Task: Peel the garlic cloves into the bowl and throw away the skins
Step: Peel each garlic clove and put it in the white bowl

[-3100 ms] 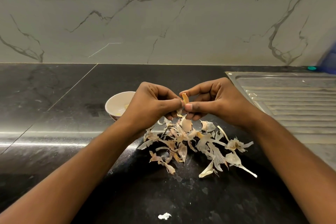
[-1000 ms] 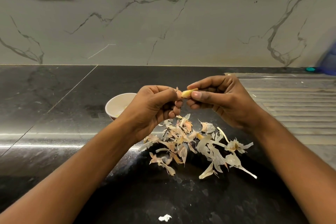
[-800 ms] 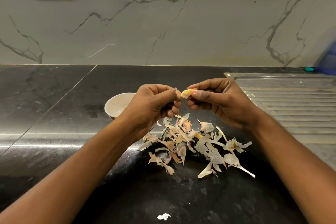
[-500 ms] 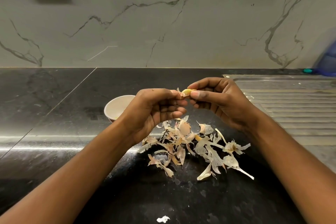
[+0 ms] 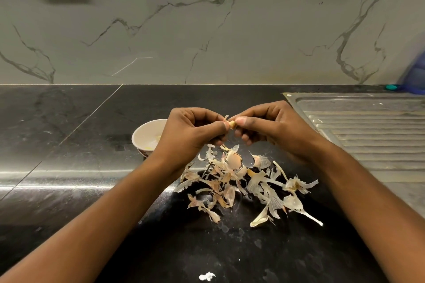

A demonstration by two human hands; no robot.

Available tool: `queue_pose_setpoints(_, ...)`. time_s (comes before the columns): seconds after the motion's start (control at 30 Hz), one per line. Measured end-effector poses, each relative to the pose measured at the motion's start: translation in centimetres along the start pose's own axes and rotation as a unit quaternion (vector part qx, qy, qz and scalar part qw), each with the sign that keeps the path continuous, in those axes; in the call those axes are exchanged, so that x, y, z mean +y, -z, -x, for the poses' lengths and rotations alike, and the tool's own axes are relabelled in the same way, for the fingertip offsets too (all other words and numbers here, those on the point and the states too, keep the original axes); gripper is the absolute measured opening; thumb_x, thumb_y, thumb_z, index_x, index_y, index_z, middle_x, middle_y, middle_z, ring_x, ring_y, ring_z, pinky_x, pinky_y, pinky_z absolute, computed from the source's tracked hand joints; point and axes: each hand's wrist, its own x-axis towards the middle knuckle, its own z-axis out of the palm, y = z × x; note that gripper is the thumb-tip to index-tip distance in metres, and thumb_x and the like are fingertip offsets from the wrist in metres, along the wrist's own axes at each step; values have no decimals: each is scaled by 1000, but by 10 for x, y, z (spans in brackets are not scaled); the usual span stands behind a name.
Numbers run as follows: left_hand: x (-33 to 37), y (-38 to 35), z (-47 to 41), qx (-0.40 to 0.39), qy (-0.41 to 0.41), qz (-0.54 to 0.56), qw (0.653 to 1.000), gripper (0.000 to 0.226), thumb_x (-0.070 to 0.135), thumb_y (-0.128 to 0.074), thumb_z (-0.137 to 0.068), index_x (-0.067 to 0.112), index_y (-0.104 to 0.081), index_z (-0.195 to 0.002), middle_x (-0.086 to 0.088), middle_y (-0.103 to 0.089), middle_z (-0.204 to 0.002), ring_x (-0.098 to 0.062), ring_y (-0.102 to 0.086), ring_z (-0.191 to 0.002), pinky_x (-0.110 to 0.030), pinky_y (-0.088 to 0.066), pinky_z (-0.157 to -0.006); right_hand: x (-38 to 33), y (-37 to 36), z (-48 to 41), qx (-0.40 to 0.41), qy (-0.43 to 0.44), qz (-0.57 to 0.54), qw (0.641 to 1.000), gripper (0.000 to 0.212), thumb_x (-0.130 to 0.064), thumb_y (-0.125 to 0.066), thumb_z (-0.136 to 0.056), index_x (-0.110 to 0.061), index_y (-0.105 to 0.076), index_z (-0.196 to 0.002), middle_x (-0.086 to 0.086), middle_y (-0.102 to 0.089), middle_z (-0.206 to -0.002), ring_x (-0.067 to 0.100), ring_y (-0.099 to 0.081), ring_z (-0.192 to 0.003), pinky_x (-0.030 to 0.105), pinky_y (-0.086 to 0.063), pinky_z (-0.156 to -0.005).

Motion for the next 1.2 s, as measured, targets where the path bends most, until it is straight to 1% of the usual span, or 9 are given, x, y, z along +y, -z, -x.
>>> queue_pose_setpoints(0.13,1,-1,1,-11,-12,-28,999,10,4,-75,-93,-1,-79,-100,-19,-78,-89,-25,-74,-79,-30,-64,-76,-1,-3,0,-9,-8,-13,1000,30,-27,-77,-89,-7,-81,-111,16,-80,-98,24,-73,-83,30,-63,-76)
queue_pose_setpoints(0.3,3,-2,1,-11,23,32,999,10,1,-72,-94,-2,-77,-101,-24,-78,-93,-28,-75,-83,-32,-64,-79,-3,0,1,-2,-9,-36,999,33,-14,-76,-87,-4,-77,-119,19,-81,-100,24,-78,-85,31,-66,-77)
queue_pose_setpoints(0.47,3,-1,-1,14,53,84,995,8,-1,-70,-93,-1,-77,-98,-24,-78,-94,-26,-75,-81,-31,-65,-79,-3,1,1,24,-9,-61,998,38,-12,-78,-84,-5,-75,-121,19,-81,-102,24,-79,-83,30,-66,-75)
queue_pose_setpoints(0.63,8,5,-4,72,63,146,985,7,-1,-72,-90,0,-79,-88,-23,-77,-92,-29,-74,-81,-28,-65,-75,-7,10,2,57,2,-87,995,33,-11,-78,-85,-4,-78,-117,19,-81,-103,24,-79,-84,29,-65,-76)
queue_pose_setpoints(0.77,10,7,-3,75,45,109,990,0,-1,-77,-86,-1,-77,-86,-26,-76,-92,-28,-74,-79,-29,-65,-72,-8,15,3,60,3,-100,993,33,-10,-78,-86,-3,-77,-119,19,-81,-107,24,-80,-88,29,-65,-78)
queue_pose_setpoints(0.8,9,6,-3,71,43,91,992,4,0,-79,-84,-3,-77,-86,-27,-76,-92,-29,-74,-78,-29,-64,-71,-7,14,2,56,3,-95,994,34,-10,-78,-86,-3,-77,-119,19,-81,-107,25,-80,-90,30,-65,-79)
queue_pose_setpoints(0.97,5,4,-2,37,50,41,997,11,0,-85,-78,0,-77,-86,-17,-78,-90,-24,-74,-78,-29,-62,-72,-5,11,2,50,11,-63,997,34,-10,-81,-83,-4,-78,-116,15,-82,-108,31,-80,-98,33,-66,-84)
queue_pose_setpoints(1.1,5,4,-1,15,36,26,999,16,-10,-78,-82,4,-79,-89,-15,-79,-90,-23,-74,-80,-28,-61,-72,-5,10,2,45,21,-42,998,33,-11,-82,-81,-5,-79,-113,13,-82,-106,29,-80,-95,32,-66,-82)
queue_pose_setpoints(1.2,5,3,-1,-4,38,25,999,16,-12,-70,-88,0,-80,-93,-20,-78,-92,-24,-72,-77,-27,-61,-68,-4,8,2,36,23,-32,999,31,-9,-82,-82,-4,-79,-113,12,-83,-105,28,-81,-94,32,-66,-81)
